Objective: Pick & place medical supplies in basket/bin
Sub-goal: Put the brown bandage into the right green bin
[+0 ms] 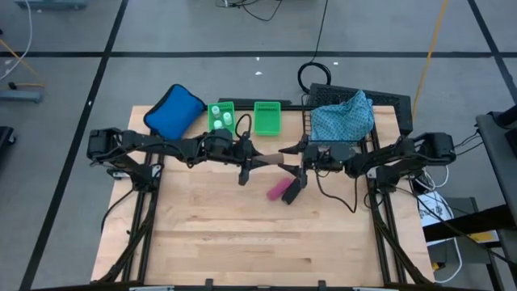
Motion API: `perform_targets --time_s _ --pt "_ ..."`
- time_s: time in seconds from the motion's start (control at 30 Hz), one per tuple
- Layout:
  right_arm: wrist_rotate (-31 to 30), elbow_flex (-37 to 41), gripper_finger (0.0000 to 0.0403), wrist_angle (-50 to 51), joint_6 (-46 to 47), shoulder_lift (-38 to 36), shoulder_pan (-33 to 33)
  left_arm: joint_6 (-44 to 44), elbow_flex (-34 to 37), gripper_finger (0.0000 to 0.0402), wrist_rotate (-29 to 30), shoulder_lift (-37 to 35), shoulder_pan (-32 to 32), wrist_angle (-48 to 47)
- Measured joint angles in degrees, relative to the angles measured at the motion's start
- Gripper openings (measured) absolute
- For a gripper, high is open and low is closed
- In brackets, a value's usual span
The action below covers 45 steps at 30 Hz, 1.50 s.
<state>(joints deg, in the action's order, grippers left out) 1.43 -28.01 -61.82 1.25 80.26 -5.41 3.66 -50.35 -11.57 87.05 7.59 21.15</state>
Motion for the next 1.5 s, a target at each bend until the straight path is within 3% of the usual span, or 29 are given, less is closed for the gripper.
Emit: perform_targets --time_s 0.2,0.43,0.47,0.67,0.87,1.07,1.23,1.5 --pt "0.3 0.0 0.0167 -0.3 -1.0 0.3 0.0 0.1 0.0 0.0072 0.3 0.0 -0.5 0.0" --pt "0.2 0.1 0.0032 -1.2 -3.1 0.3 0.0 0.6 0.0 0.0072 2.4 -0.1 -0.6 0.0" --pt "0.2 0.1 0.0027 -1.2 -3.7 0.3 0.0 1.1 0.0 0.0072 2.8 -0.1 -0.7 0.0" --pt "0.3 0.1 0.0027 0.0 -3.6 0.3 0.0 5.5 -0.8 0.0072 2.7 -1.0 -0.7 -6.6" --pt "0.3 -0.1 0.0027 1.1 -4.6 0.3 0.0 5.8 -12.1 0.0086 7.7 -1.9 -2.3 -29.9" --pt "0.3 0.1 0.0027 2.1 -5.0 0.1 0.0 3.0 -24.8 0.0175 11.1 -1.0 -4.0 -49.8" --pt "0.1 0.2 0.0027 2.6 -5.0 0.1 0.0 0.9 -33.0 0.0249 12.0 -1.2 -4.5 -60.1" --pt "0.2 0.2 0.0027 3.4 -5.0 0.3 0.0 1.2 -48.4 0.03 11.3 7.3 -2.6 -78.5"
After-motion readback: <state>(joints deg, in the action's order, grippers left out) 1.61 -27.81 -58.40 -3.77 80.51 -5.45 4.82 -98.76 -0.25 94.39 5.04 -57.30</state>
